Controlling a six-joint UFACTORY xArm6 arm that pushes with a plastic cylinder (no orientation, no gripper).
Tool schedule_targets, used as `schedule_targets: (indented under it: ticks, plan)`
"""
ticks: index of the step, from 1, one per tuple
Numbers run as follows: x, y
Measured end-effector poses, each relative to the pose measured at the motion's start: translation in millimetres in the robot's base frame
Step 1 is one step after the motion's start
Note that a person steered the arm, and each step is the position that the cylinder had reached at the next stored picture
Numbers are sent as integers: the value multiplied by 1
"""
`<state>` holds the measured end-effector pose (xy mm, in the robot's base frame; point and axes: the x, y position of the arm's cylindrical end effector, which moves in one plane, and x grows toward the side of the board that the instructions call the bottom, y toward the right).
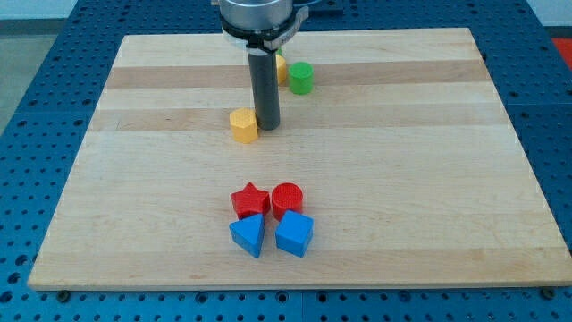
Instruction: Separate yellow hexagon from the green circle
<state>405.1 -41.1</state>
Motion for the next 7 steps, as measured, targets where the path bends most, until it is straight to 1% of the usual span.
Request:
schedule_targets:
  ticks: [1,3,7]
  plan:
    - [13,-4]
    - [12,-42]
    - [-6,-45]
